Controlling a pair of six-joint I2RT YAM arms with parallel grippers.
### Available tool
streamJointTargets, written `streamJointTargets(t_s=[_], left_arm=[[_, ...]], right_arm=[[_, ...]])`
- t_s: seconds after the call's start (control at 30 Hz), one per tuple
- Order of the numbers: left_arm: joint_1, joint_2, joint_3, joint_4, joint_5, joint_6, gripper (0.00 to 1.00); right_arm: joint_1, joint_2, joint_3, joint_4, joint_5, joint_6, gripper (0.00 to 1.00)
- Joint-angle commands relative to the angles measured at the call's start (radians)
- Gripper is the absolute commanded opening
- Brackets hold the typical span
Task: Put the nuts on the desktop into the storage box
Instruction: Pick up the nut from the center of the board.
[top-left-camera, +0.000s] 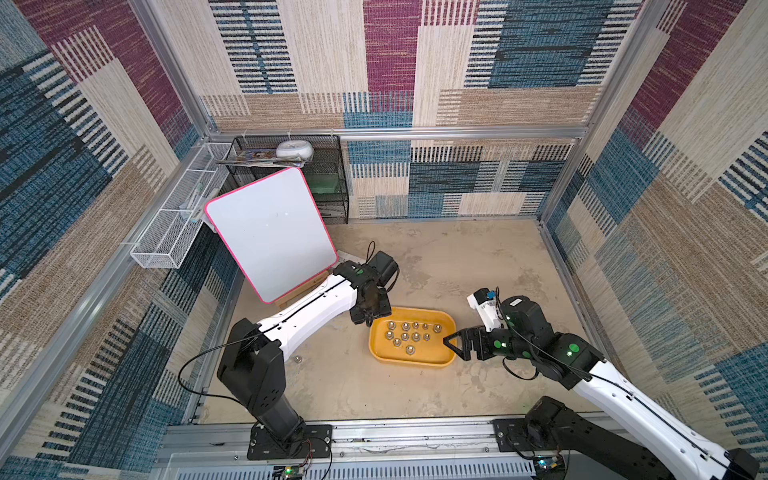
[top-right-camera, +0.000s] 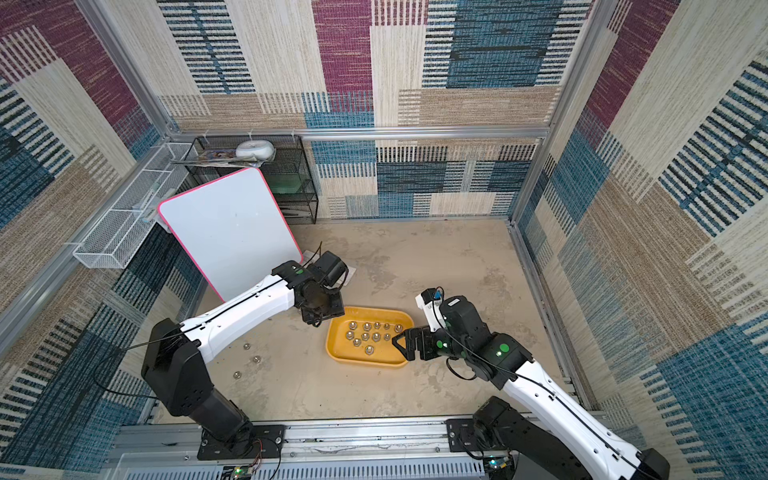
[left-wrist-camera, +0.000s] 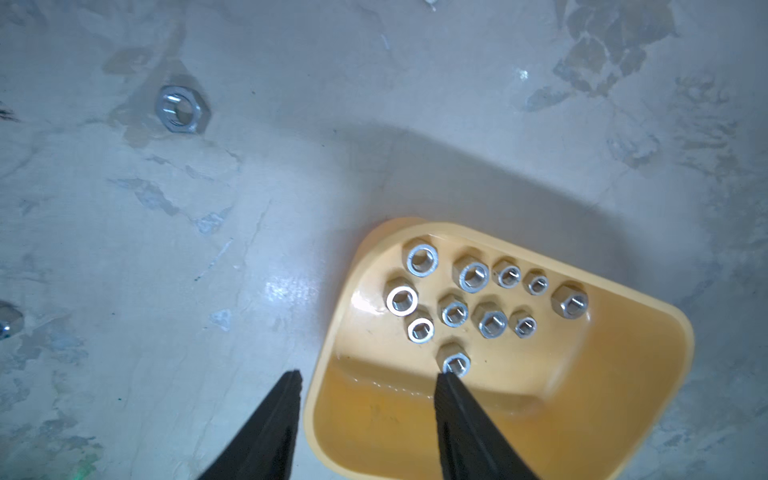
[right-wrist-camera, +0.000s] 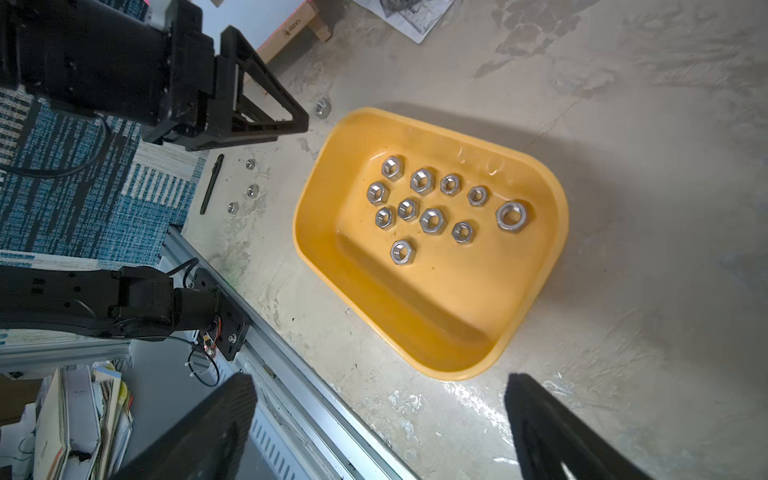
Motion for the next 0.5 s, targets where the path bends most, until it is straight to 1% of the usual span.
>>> streamJointTargets(t_s=[0.0,0.17,0.27,0.33,0.47], left_arm=[[0.061,-0.019,-0.047,-0.014,-0.021,0.058,0.57],[0.150,-0.004,-0.092,0.031,-0.030,0.116,0.57],[0.195,0.045,-0.093,0.059,-0.017,0.148,0.57],[0.217,0.083,-0.083,0.071,-0.029,0.162,0.57],[0.267,0.146,-0.074,0.104,-0.008,0.152,0.58]], right_arm=[[0.000,0.039,0.021,0.046,0.004,0.016,0.99],[0.000,0.110,0.043,0.093,0.007,0.018,0.99],[0.002,0.143,0.054,0.114,0.003,0.018,0.99],[0.004,0.156,0.055,0.129,0.004,0.021,0.99],[0.005,0.179,0.064,0.150,-0.001,0.029,0.99]])
